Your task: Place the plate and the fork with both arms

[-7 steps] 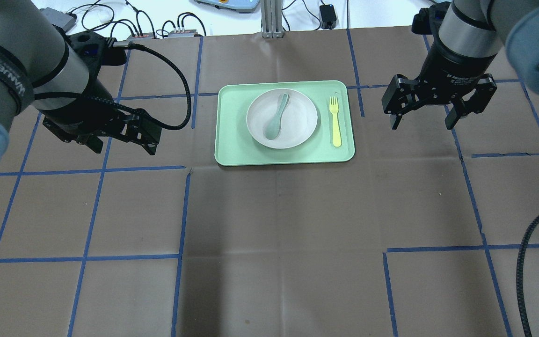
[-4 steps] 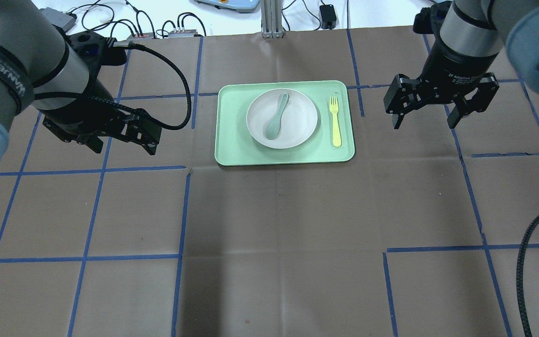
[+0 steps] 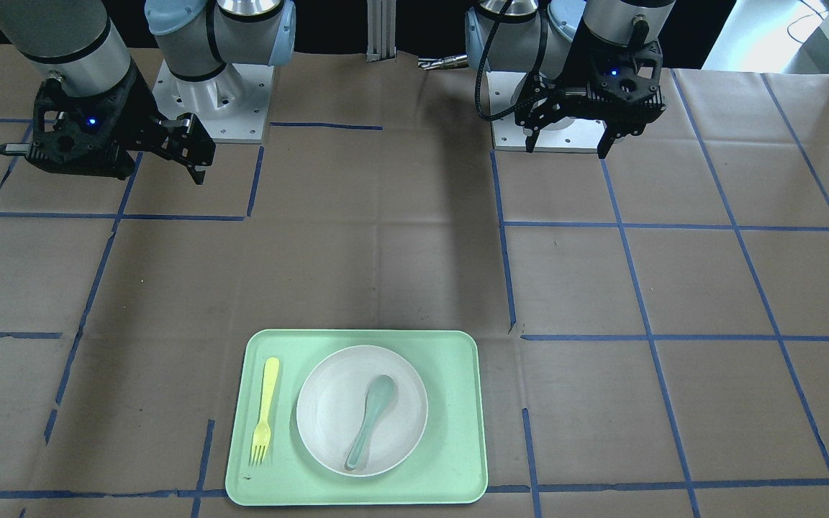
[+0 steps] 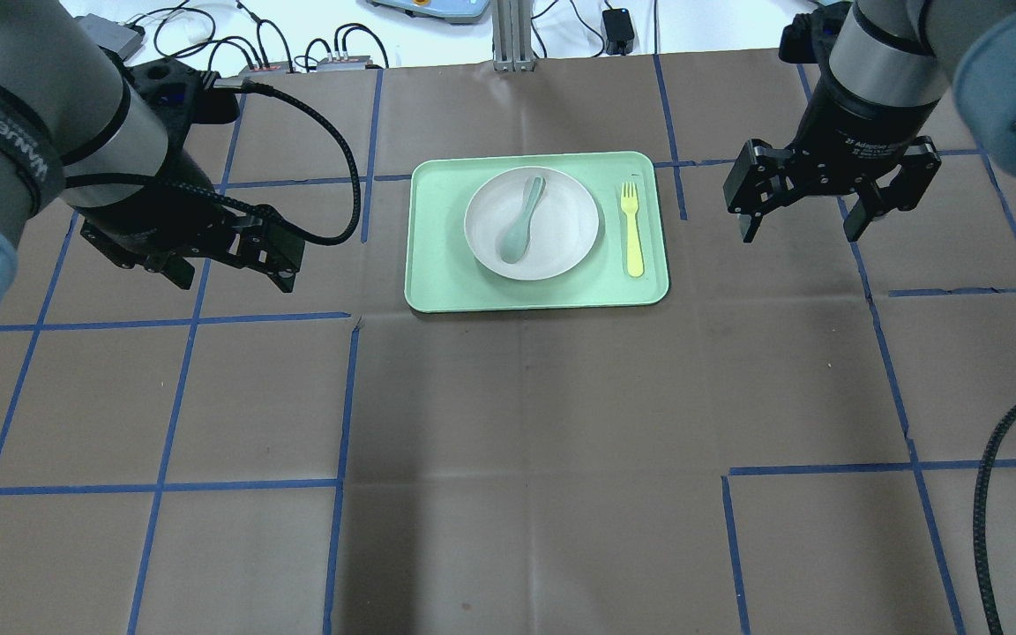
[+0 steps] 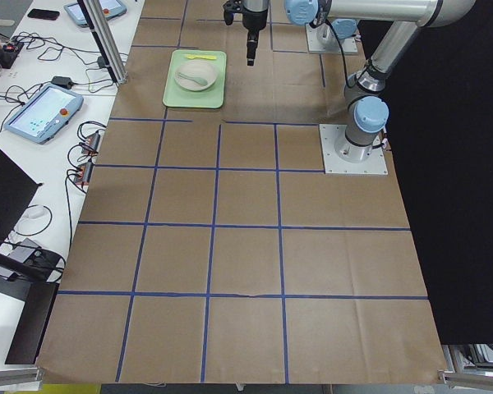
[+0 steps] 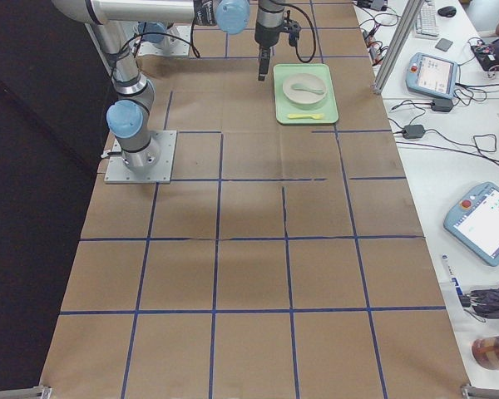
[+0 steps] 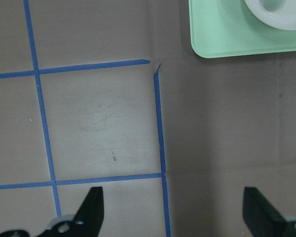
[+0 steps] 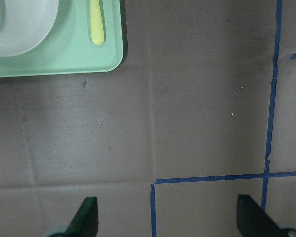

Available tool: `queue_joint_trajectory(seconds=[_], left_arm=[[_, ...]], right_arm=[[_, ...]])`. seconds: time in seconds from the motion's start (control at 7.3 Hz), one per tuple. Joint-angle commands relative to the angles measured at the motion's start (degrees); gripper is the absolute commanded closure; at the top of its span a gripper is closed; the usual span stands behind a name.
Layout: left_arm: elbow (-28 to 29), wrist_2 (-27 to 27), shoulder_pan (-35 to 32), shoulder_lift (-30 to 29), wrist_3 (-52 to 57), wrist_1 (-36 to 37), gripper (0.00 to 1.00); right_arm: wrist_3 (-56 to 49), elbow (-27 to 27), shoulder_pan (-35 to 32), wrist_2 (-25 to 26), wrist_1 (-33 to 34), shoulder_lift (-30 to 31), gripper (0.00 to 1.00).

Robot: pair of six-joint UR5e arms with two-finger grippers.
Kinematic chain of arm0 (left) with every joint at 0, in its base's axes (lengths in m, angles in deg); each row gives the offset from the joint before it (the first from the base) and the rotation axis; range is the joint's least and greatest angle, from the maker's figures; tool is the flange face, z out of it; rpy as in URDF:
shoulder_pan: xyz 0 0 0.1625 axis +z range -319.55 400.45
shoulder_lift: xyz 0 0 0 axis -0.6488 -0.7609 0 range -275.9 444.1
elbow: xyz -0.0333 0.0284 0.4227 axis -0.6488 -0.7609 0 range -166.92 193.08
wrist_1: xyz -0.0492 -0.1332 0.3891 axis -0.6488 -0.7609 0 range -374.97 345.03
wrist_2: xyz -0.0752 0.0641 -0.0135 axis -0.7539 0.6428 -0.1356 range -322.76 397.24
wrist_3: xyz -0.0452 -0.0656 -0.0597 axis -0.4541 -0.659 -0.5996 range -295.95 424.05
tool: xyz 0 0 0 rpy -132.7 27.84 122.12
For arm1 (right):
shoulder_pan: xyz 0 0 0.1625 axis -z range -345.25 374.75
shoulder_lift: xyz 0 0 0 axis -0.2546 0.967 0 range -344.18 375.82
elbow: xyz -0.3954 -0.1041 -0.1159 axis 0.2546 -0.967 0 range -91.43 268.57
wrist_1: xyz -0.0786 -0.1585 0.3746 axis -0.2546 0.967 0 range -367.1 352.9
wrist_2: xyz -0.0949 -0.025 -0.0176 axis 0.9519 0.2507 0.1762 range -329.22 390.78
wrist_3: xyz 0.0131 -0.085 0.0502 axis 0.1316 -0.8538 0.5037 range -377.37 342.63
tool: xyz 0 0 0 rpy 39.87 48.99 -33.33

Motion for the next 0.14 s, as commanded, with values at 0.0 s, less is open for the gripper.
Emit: queue_joint_trajectory(seconds=[0.0], left_arm=[[0.0,0.0,0.0,0.0,0.0,0.1,0.01]], right_arm=[[-0.1,0.0,0.0,0.1,-0.3,-0.1,0.00]])
